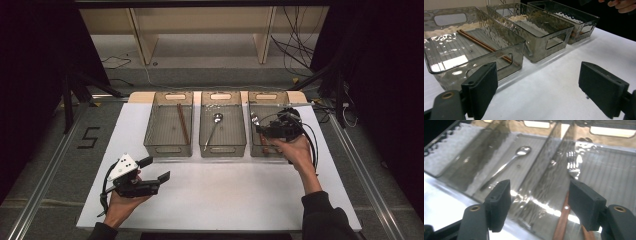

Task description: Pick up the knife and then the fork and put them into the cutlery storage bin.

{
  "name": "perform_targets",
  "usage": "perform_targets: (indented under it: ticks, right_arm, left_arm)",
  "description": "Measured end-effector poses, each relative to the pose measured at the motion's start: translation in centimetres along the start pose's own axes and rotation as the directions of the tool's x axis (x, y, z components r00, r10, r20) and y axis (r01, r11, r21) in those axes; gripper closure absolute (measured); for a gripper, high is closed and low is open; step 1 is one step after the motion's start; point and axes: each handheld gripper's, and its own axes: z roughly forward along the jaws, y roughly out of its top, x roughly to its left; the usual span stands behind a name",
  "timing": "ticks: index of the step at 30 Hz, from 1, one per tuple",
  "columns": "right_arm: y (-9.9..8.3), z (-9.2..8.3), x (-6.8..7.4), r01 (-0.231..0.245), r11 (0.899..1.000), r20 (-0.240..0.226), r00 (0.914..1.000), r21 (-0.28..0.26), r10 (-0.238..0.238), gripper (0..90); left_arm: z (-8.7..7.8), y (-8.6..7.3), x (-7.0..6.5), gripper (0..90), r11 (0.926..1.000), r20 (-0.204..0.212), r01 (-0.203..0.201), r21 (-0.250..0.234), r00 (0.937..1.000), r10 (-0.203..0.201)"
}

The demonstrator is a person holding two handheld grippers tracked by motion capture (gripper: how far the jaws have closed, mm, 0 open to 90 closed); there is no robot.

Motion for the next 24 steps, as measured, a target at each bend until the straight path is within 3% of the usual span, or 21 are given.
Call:
perform_targets:
  ticks: [13,24]
  right_arm:
    - [-3.1,-2.8,2.6,0.045,0.99,-0.07,0.996,-0.132,-0.055,31.8]
    - [-5.7,-4.4,3.3,0.062,0.981,-0.095,0.9922,-0.184,-0.081,30.8]
  left_arm:
    - [0.0,0.0,0.0,15.3,1.0,0.003,0.0,0.005,1.0,0.0]
    - [0.1,0.0,-0.1,15.3,1.0,0.005,0.0,0.008,1.0,0.0]
